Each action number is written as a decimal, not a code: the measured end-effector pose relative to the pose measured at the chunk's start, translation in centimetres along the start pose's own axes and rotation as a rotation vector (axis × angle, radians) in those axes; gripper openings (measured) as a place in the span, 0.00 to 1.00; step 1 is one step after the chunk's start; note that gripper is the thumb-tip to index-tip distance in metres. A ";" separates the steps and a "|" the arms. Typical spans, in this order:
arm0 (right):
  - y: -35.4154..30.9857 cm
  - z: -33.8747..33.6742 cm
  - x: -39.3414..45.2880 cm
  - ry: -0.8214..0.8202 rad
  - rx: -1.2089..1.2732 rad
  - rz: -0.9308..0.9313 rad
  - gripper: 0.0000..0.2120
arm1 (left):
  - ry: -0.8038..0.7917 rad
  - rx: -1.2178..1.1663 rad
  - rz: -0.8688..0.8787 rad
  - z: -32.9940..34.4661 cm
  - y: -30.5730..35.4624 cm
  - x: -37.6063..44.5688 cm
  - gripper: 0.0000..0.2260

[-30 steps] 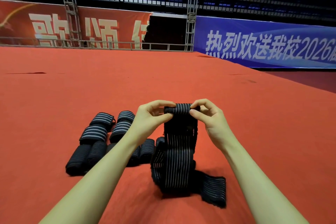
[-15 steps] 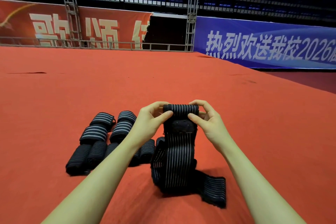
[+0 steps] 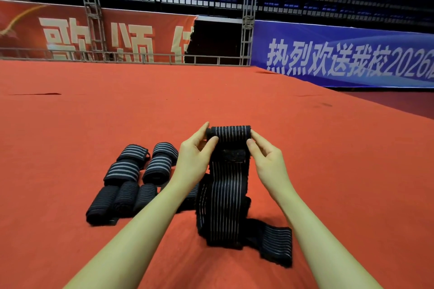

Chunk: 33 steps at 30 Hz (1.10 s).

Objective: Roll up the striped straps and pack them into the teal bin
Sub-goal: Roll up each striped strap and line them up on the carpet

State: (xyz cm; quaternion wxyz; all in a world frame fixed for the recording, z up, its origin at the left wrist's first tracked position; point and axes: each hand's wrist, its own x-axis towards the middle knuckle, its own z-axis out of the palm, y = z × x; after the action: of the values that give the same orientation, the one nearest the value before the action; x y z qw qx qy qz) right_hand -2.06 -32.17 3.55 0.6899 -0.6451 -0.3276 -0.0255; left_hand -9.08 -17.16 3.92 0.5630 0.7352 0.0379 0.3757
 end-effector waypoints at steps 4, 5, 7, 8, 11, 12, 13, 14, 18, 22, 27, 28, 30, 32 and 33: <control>0.9 0.1 0.2 -0.008 -0.149 0.001 0.15 | -0.042 0.110 0.013 0.1 0.1 -0.1 0.23; 0.9 0.3 0.1 -0.015 -0.141 -0.007 0.16 | -0.049 0.114 0.005 0.1 0.1 -0.2 0.23; 0.6 0.5 -0.1 -0.026 -0.056 -0.015 0.16 | -0.052 0.087 -0.003 -0.1 0.1 -0.2 0.21; 0.4 0.6 -0.2 -0.036 -0.003 -0.012 0.16 | -0.048 0.066 0.002 -0.2 0.1 -0.2 0.19; 0.3 0.3 -0.1 -0.022 0.060 0.032 0.15 | -0.030 0.031 0.051 -0.6 0.3 -0.3 0.13; 0.3 0.2 0.0 -0.006 0.070 0.059 0.15 | -0.028 0.022 0.059 -0.7 0.4 -0.4 0.13; 0.2 0.2 0.1 0.001 0.083 0.079 0.14 | -0.033 0.006 0.056 -0.8 0.4 -0.5 0.13; 0.1 0.2 0.3 -0.002 0.096 0.088 0.12 | -0.040 -0.015 0.045 -0.9 0.4 -0.5 0.13; -0.2 -0.1 0.7 -0.015 0.125 0.083 0.10 | -0.083 -0.093 -0.012 -1.2 0.1 -0.4 0.15; 0.1 -0.5 0.8 -0.040 0.138 0.091 0.05 | -0.124 -0.131 -0.042 -1.4 -0.2 -0.5 0.16; 0.3 -0.7 0.7 -0.011 0.194 0.087 0.12 | -0.209 -0.099 -0.026 -1.5 -0.2 -0.7 0.17; 0.3 -0.7 0.7 -0.009 0.198 0.087 0.12 | -0.195 -0.072 -0.033 -1.4 -0.4 -0.7 0.15; 0.3 -0.5 0.7 -0.004 0.207 0.092 0.13 | -0.155 0.007 -0.033 -1.2 -0.7 -0.5 0.12; 0.4 -0.4 0.7 -0.007 0.203 0.085 0.13 | -0.111 0.050 -0.031 -0.9 -0.9 -0.3 0.12; 0.5 -0.5 0.6 -0.017 0.191 0.075 0.13 | -0.091 0.059 -0.039 -0.8 -0.9 -0.1 0.12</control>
State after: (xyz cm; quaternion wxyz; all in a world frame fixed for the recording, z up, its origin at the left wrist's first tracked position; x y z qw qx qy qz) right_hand -1.14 -32.30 3.47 0.7460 -0.5884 -0.3098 0.0371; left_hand -9.32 -16.23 3.11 0.5495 0.7668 0.0374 0.3297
